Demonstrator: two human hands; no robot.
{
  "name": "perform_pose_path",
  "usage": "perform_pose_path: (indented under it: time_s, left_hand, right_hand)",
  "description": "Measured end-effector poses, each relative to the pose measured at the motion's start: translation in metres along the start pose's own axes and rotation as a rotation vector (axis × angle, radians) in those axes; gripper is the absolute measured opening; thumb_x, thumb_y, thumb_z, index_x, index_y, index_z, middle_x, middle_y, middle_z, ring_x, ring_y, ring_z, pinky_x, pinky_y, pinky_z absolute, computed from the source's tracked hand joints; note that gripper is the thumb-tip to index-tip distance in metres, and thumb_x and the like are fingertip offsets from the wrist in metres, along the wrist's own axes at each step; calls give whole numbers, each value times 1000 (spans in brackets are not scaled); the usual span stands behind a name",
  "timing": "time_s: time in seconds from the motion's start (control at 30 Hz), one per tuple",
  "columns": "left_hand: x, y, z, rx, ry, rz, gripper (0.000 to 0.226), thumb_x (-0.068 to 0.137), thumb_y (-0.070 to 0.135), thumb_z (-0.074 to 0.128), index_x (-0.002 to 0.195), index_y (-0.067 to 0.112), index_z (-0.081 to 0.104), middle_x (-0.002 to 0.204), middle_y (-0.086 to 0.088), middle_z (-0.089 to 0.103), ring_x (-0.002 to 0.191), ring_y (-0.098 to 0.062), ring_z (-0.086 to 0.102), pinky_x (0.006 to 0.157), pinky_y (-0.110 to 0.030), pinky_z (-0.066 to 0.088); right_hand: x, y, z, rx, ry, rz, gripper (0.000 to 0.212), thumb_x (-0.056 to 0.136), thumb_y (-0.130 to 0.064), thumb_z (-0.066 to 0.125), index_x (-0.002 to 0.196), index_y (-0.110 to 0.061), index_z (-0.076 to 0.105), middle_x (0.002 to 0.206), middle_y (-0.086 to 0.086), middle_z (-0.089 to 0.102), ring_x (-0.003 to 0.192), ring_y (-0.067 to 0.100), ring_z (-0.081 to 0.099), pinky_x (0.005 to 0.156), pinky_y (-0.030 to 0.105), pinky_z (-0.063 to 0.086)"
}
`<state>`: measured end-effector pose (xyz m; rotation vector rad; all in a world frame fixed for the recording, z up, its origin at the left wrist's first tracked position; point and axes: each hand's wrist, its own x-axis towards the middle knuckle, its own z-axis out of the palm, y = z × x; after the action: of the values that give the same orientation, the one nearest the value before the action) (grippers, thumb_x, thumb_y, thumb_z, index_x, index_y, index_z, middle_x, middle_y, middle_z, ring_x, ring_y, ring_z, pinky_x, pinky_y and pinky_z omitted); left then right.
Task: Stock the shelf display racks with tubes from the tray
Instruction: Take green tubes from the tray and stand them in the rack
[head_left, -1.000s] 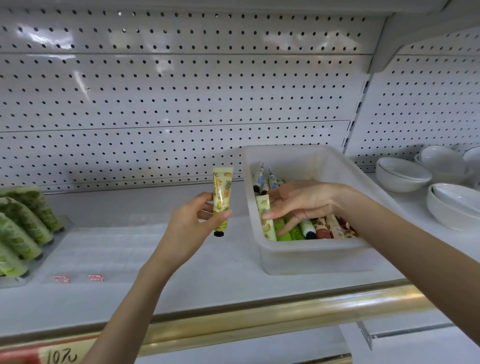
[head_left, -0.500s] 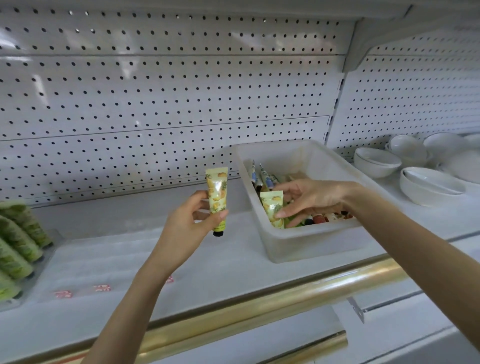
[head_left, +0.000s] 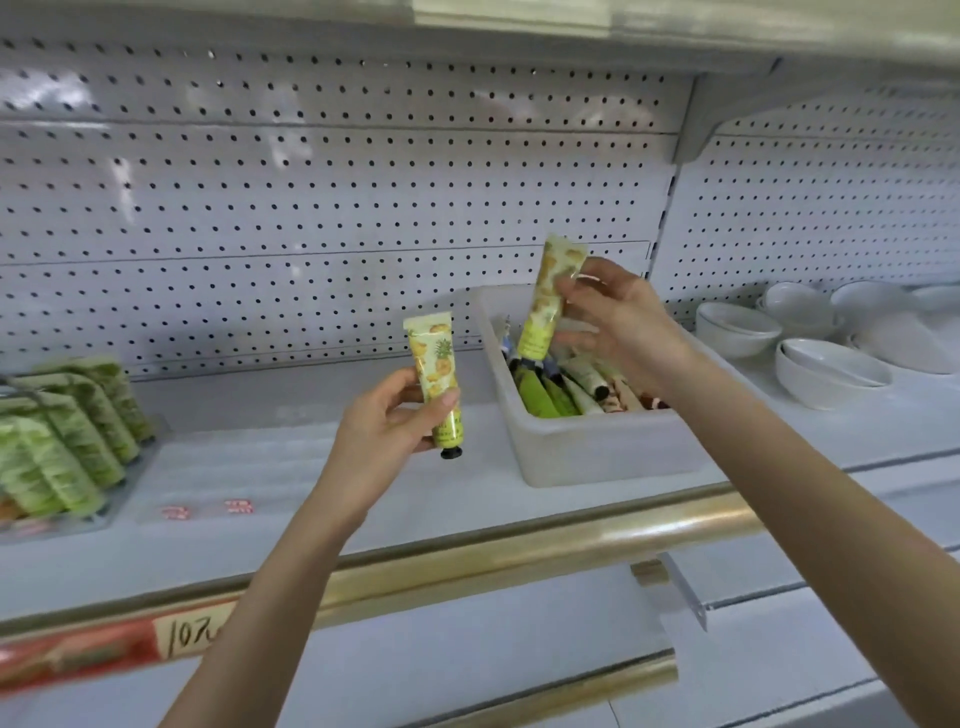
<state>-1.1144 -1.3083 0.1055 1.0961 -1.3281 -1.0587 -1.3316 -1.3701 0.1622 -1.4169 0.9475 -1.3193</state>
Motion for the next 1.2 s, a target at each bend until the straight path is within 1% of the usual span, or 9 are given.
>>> perform_pose_path:
  time_s: [0.07,0.3,0.47,0.57,0.73,0.87,0.97,1.03,1.2]
  left_hand:
    - [-13,8,0,-1,2,-2,18,86,13,62,104,12,62,94,-3,64,71,-2,66,63,-18,55]
    - [-48,29,-13,-20,89,29,16,84,10,63,100,9,63,90,-5,63,68,-3,66,59,-16,53]
    - [-61,34,-35,-6,155,26,32,80,13,67,110,9,58,87,-4,63,69,-6,67,64,-22,57]
    - [-65,35,-51,-13,166,24,32,80,14,67,110,9,58,89,-6,63,70,-7,67,67,-25,58]
    - [-72,37,-88,0,141,42,29,80,14,68,108,11,59,90,-8,64,70,-6,67,62,-19,55]
    - [-74,40,-134,22,136,39,28,80,13,67,107,13,59,87,-8,65,69,-6,67,60,-18,54]
    - [-76,41,-171,40,131,48,25,80,11,67,103,13,60,82,-7,64,67,-6,66,60,-20,56]
    - [-78,41,-194,58,120,56,24,79,12,68,102,13,61,80,-6,64,69,-9,67,62,-21,56]
    - [-81,42,-246,51,127,69,22,80,14,68,101,16,62,83,-1,64,70,-6,65,57,-17,52]
  right_hand:
    - [-12,-8,7,45,-7,-9,5,91,-11,57,94,-16,58,90,-1,65,82,17,66,70,33,57]
    - [-48,-9,37,43,-225,82,14,88,-6,60,97,-17,60,88,0,66,73,7,67,62,25,56]
    - [-59,-8,58,56,-287,128,20,84,-8,65,104,-10,63,94,1,68,85,12,67,71,32,59]
    - [-63,-5,73,54,-309,136,21,82,-10,66,103,-10,64,95,0,69,88,13,67,72,33,59]
    - [-66,-7,108,46,-363,135,26,72,-17,70,98,-16,67,93,-2,68,87,12,67,69,30,58]
    - [-63,-10,151,27,-368,148,30,74,-16,70,104,-11,65,93,0,68,84,11,68,69,29,59]
    - [-60,-9,190,17,-350,144,24,80,-9,67,104,-7,64,92,1,69,82,11,68,70,31,59]
    - [-60,-7,215,19,-345,136,18,81,-7,66,99,-9,66,88,-1,70,79,10,69,66,29,59]
    - [-59,-3,269,30,-339,113,13,82,-4,65,94,-10,65,85,-2,69,76,10,68,62,26,58]
